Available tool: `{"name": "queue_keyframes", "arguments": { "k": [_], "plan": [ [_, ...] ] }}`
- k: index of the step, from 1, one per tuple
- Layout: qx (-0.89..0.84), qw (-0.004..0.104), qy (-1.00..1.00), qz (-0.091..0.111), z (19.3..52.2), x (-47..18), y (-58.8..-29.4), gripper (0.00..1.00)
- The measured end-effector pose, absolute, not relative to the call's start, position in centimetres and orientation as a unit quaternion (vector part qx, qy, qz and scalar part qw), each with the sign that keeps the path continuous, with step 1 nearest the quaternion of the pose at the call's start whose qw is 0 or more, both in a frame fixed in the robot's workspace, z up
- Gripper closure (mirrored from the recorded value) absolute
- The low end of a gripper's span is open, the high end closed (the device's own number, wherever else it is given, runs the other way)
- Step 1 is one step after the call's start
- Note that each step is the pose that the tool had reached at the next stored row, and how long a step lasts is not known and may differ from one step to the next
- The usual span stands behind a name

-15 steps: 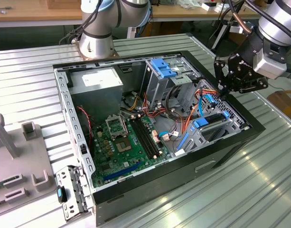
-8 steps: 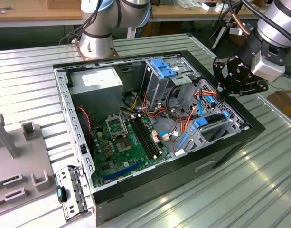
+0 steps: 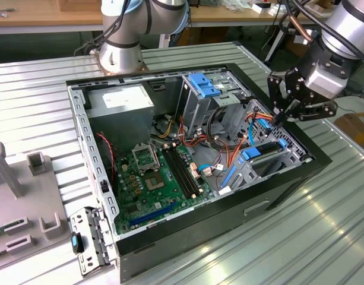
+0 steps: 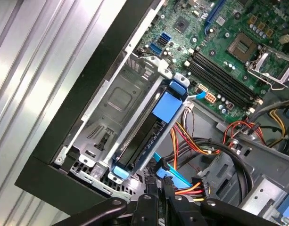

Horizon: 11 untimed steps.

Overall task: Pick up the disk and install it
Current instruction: 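Insert the first disk wire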

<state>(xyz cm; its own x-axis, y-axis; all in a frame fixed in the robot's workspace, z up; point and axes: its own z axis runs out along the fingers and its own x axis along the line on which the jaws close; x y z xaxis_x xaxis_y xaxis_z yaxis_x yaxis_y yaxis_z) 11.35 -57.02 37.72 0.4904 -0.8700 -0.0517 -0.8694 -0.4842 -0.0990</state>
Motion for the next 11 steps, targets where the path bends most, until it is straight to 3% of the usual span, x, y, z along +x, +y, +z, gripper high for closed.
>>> {"name": "queue_keyframes", "arguments": {
  "k": [11],
  "plan": [
    [-0.816, 0.055, 0.576, -0.008, 37.72, 11.33, -57.03, 0.84]
  ]
}}
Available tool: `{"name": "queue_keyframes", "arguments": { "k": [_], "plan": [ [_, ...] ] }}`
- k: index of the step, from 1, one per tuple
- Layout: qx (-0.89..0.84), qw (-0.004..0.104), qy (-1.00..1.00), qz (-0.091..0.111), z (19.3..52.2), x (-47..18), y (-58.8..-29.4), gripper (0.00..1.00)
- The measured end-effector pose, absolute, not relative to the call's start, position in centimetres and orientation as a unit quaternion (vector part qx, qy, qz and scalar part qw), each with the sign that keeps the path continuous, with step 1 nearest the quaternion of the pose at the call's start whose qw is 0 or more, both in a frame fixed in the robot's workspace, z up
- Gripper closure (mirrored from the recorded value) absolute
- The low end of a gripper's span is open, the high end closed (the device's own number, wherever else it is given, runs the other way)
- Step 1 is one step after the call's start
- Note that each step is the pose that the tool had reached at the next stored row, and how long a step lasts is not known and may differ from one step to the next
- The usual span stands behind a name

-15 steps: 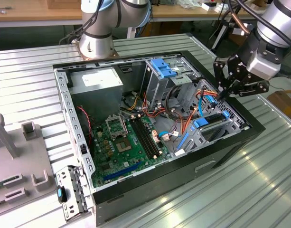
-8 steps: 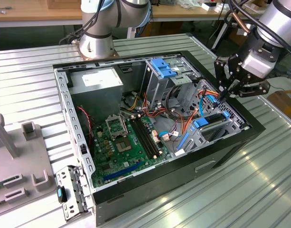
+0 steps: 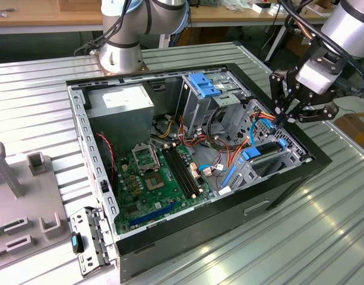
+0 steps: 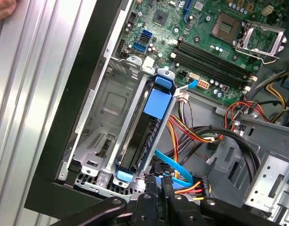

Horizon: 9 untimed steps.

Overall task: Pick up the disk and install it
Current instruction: 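Insert the first disk wire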

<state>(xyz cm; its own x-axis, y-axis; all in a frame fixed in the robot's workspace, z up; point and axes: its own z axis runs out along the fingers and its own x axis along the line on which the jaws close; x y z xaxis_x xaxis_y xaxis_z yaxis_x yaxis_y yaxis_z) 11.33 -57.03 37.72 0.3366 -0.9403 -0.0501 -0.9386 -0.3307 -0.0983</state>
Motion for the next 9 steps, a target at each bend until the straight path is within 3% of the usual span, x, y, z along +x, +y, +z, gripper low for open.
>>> {"name": "queue_keyframes", "arguments": {
  "k": [9],
  "plan": [
    [-0.803, 0.055, 0.594, -0.009, 37.76, 11.10, -57.12, 0.84]
  ]
}}
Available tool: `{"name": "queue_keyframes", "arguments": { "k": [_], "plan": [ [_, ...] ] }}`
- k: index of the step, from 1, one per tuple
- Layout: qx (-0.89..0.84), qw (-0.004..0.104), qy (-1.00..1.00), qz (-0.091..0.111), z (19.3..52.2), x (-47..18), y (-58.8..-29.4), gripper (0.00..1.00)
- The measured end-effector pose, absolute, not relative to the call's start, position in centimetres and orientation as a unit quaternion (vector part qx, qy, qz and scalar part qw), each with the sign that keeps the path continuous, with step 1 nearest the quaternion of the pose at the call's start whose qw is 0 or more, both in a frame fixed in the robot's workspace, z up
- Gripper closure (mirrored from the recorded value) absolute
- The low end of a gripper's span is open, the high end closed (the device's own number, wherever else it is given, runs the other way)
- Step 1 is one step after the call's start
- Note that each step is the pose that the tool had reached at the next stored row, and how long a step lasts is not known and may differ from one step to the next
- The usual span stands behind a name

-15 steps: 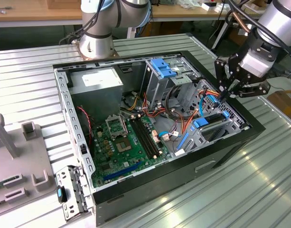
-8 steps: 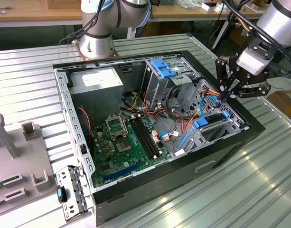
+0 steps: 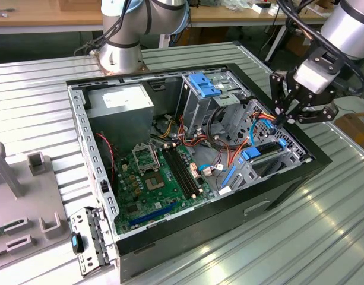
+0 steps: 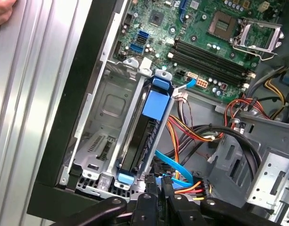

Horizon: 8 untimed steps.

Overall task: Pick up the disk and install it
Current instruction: 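Insert the first disk wire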

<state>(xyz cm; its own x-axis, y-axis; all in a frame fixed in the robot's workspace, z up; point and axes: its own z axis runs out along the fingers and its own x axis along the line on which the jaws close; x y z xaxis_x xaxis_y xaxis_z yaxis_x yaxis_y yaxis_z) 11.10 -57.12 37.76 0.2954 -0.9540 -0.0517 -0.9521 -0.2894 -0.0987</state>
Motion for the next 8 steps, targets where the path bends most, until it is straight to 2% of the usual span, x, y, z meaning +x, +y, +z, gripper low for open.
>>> {"name": "queue_keyframes", "arguments": {
  "k": [8],
  "plan": [
    [-0.780, 0.057, 0.623, -0.009, 38.68, 11.00, -57.12, 0.84]
  ]
}}
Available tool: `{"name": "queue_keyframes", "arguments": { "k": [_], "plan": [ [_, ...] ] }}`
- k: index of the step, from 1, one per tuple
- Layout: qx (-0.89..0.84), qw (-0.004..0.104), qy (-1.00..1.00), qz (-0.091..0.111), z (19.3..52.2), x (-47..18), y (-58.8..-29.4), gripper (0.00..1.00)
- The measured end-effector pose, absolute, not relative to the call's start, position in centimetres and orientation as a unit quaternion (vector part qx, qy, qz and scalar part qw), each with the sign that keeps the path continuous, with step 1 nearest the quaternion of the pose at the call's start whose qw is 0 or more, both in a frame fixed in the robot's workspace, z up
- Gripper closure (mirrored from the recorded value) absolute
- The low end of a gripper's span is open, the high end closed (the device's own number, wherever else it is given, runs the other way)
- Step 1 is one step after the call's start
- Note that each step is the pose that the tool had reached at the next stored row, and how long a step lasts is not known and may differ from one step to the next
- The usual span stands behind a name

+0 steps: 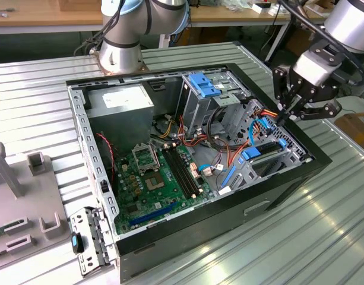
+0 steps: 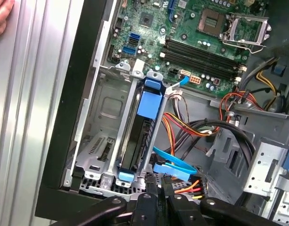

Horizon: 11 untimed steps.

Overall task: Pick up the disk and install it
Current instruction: 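Insert the first disk wire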

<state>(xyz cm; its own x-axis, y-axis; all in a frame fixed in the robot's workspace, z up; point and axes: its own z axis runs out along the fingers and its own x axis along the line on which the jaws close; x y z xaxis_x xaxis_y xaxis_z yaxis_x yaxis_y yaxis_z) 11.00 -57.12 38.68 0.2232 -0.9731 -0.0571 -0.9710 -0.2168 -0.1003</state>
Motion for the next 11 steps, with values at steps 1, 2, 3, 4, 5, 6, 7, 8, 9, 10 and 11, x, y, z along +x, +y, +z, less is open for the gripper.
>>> {"name": "queue_keyframes", "arguments": {
  "k": [1, 2, 3, 4, 5, 6, 7, 8, 9, 10, 11],
  "plan": [
    [-0.778, 0.057, 0.626, -0.009, 38.68, 11.00, -57.13, 0.84],
    [-0.775, 0.057, 0.629, -0.009, 38.67, 11.01, -57.13, 0.84],
    [-0.770, 0.057, 0.636, -0.010, 38.66, 11.02, -57.12, 0.84],
    [-0.765, 0.057, 0.641, -0.010, 38.66, 11.02, -57.12, 0.84],
    [-0.757, 0.057, 0.651, -0.011, 38.63, 11.02, -57.13, 0.84],
    [-0.743, 0.057, 0.667, -0.012, 38.56, 11.02, -57.13, 0.84],
    [-0.737, 0.056, 0.673, -0.013, 38.54, 11.02, -57.13, 0.84],
    [-0.734, 0.056, 0.677, -0.013, 38.53, 11.02, -57.13, 0.84],
    [-0.731, 0.056, 0.680, -0.013, 38.53, 11.02, -57.13, 0.84],
    [-0.729, 0.056, 0.682, -0.013, 38.52, 11.00, -57.15, 0.84],
    [-0.728, 0.056, 0.683, -0.014, 38.50, 10.84, -57.17, 0.84]
  ]
}}
